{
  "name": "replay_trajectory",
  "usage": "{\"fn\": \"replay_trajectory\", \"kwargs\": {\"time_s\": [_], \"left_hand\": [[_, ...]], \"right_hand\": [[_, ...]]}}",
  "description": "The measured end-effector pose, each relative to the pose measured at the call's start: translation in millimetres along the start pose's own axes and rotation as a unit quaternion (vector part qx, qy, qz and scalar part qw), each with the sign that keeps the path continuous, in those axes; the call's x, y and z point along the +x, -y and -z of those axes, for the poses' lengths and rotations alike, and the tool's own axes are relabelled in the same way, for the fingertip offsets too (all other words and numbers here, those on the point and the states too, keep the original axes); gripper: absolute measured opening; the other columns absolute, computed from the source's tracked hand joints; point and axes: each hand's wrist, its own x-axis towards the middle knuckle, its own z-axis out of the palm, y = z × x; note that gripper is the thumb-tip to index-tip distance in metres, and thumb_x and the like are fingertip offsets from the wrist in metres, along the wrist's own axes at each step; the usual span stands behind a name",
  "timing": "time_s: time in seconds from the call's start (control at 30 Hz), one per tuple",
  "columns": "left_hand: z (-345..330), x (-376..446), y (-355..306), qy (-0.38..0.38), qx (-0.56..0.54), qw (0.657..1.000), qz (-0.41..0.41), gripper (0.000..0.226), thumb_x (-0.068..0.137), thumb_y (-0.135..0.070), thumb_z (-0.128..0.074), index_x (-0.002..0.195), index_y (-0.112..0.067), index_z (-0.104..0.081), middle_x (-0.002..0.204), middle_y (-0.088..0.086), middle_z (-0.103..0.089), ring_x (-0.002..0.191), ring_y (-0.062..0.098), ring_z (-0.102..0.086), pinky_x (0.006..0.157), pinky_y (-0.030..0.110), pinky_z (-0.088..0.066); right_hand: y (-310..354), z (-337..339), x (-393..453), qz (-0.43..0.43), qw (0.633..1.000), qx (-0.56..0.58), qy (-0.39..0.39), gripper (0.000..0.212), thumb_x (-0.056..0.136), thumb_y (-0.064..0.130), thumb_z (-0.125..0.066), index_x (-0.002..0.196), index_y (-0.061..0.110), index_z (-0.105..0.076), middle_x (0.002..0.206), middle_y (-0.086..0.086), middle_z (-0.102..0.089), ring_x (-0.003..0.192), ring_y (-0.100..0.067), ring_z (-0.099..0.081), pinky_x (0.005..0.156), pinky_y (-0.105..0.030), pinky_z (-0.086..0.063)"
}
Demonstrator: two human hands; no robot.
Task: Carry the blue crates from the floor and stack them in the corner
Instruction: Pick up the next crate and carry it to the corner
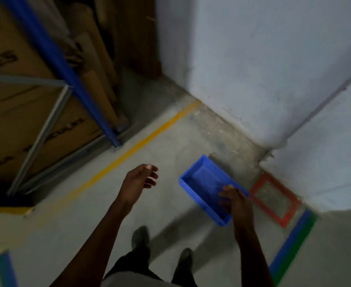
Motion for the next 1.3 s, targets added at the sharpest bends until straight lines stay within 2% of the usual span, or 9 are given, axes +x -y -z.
{"fn": "replay_trajectory", "kwargs": {"time_s": [0.1, 0.2, 0.37, 0.47, 0.57, 0.77, 0.97, 1.17, 1.3], "left_hand": [[62.2, -70.3, 19.2, -0.076, -0.043, 0.996, -0.007, 0.031, 0.106, -0.026, -0.048, 0.105, -0.006, -0.072, 0.095, 0.019, -0.072, 0.076, 0.025, -0.067, 0.074, 0.035, -0.052], [127.4, -143.1, 53.5, -0.173, -0.092, 0.981, -0.004, 0.031, 0.105, -0.025, -0.048, 0.104, -0.005, -0.072, 0.096, 0.021, -0.071, 0.076, 0.027, -0.066, 0.074, 0.037, -0.051], [235.1, -277.8, 134.4, -0.337, -0.185, 0.923, 0.006, 0.03, 0.105, -0.03, -0.05, 0.1, -0.015, -0.076, 0.092, 0.012, -0.074, 0.074, 0.024, -0.066, 0.072, 0.035, -0.052], [298.1, -372.3, 186.9, -0.429, -0.243, 0.87, 0.015, 0.03, 0.105, -0.028, -0.049, 0.099, -0.014, -0.076, 0.087, 0.008, -0.072, 0.072, 0.023, -0.063, 0.07, 0.032, -0.05], [355.7, -464.5, 234.9, -0.509, -0.28, 0.814, 0.023, 0.032, 0.105, -0.027, -0.048, 0.102, -0.008, -0.073, 0.086, 0.007, -0.071, 0.069, 0.022, -0.061, 0.068, 0.03, -0.049], [436.2, -612.0, 302.3, -0.648, -0.342, 0.68, 0.035, 0.035, 0.104, -0.025, -0.048, 0.104, 0.002, -0.07, 0.083, 0.01, -0.067, 0.062, 0.019, -0.056, 0.062, 0.026, -0.046], [493.4, -687.4, 357.1, -0.729, -0.38, 0.568, 0.045, 0.036, 0.105, -0.03, -0.046, 0.106, -0.003, -0.07, 0.085, 0.008, -0.069, 0.067, 0.021, -0.06, 0.065, 0.028, -0.049], [565.6, -726.5, 411.5, -0.774, -0.432, 0.458, 0.064, 0.035, 0.104, -0.029, -0.047, 0.104, -0.004, -0.071, 0.083, 0.007, -0.069, 0.063, 0.018, -0.061, 0.063, 0.029, -0.048], [626.4, -762.4, 428.9, -0.807, -0.437, 0.39, 0.072, 0.033, 0.105, -0.026, -0.046, 0.103, -0.003, -0.07, 0.082, 0.009, -0.069, 0.06, 0.017, -0.06, 0.062, 0.029, -0.048]], "right_hand": [[3.3, -57.7, -36.8, 0.006, 0.99, -0.062, 0.126, 0.018, 0.102, 0.02, -0.052, 0.093, 0.015, -0.067, 0.087, -0.012, -0.071, 0.064, -0.022, -0.063, 0.057, -0.027, -0.046], [1.9, -122.8, -87.3, 0.039, 0.963, -0.138, 0.227, 0.019, 0.102, 0.023, -0.054, 0.094, 0.019, -0.07, 0.091, -0.012, -0.075, 0.061, -0.015, -0.068, 0.061, -0.029, -0.046], [-21.9, -243.9, -215.9, 0.098, 0.899, -0.21, 0.371, 0.019, 0.101, 0.023, -0.056, 0.096, 0.018, -0.074, 0.086, -0.005, -0.076, 0.069, -0.021, -0.067, 0.065, -0.03, -0.048], [-58.7, -320.4, -303.9, 0.101, 0.851, -0.247, 0.453, 0.018, 0.1, 0.02, -0.056, 0.098, 0.014, -0.073, 0.09, -0.013, -0.075, 0.07, -0.024, -0.064, 0.064, -0.031, -0.045], [-105.9, -387.6, -393.5, 0.093, 0.801, -0.276, 0.524, 0.017, 0.1, 0.019, -0.056, 0.099, 0.013, -0.072, 0.092, -0.013, -0.074, 0.074, -0.027, -0.064, 0.067, -0.033, -0.044], [-194.8, -494.6, -565.0, 0.073, 0.688, -0.352, 0.63, 0.018, 0.101, 0.017, -0.055, 0.102, 0.008, -0.071, 0.095, -0.017, -0.073, 0.072, -0.029, -0.062, 0.064, -0.032, -0.044], [-269.6, -592.5, -695.2, 0.08, 0.569, -0.406, 0.711, 0.021, 0.102, 0.023, -0.056, 0.1, 0.01, -0.073, 0.092, -0.012, -0.075, 0.073, -0.025, -0.065, 0.069, -0.034, -0.049], [-345.2, -712.7, -816.5, 0.079, 0.475, -0.423, 0.767, 0.02, 0.102, 0.018, -0.054, 0.097, 0.009, -0.071, 0.089, -0.014, -0.071, 0.064, -0.021, -0.061, 0.058, -0.028, -0.047], [-375.1, -783.7, -895.2, 0.095, 0.398, -0.442, 0.798, 0.02, 0.101, 0.02, -0.056, 0.097, 0.009, -0.072, 0.086, -0.011, -0.073, 0.066, -0.022, -0.062, 0.063, -0.031, -0.048]]}}
